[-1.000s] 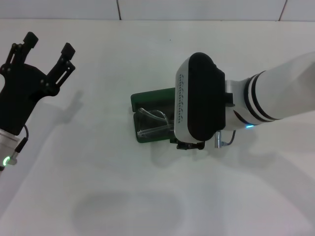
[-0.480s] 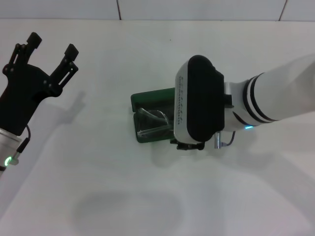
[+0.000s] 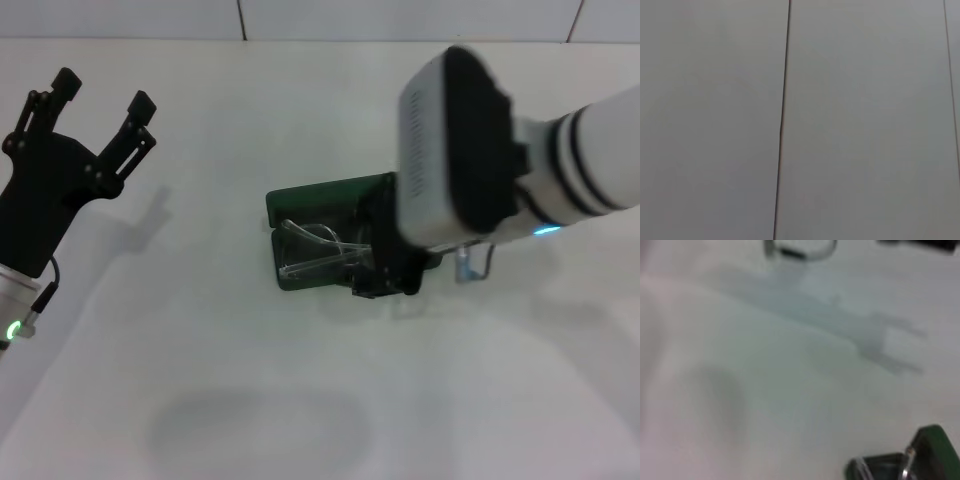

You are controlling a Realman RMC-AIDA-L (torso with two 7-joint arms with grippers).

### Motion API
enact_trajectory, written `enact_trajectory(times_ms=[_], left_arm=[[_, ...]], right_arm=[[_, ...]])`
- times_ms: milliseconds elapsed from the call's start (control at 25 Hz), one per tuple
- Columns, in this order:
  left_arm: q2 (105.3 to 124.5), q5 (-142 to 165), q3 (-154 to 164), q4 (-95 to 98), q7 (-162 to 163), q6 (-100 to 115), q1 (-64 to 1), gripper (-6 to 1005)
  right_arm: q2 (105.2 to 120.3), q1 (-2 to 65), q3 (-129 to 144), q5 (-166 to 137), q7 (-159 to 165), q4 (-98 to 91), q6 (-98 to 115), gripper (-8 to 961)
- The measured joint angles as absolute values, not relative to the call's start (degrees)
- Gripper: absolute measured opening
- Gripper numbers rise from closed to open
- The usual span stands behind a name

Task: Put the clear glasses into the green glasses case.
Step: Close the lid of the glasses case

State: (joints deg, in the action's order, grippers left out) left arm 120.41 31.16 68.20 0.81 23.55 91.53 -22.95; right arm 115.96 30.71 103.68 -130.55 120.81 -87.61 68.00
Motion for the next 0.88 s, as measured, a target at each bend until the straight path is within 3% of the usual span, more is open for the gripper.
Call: enact_trajectory(times_ms=[200, 880], left_arm=[[120.45, 31.1, 68.2, 0.9, 23.6, 91.4, -23.3, 875], [120.58, 31.2, 68.2, 1.0, 23.6, 91.2, -23.9, 875]], right_arm=[[115.86, 30.8, 94.3, -123.0, 115.7, -84.5, 74.6, 532], [116.22, 39.3, 97.1, -121.9, 114.0, -63.8, 64.5, 532]])
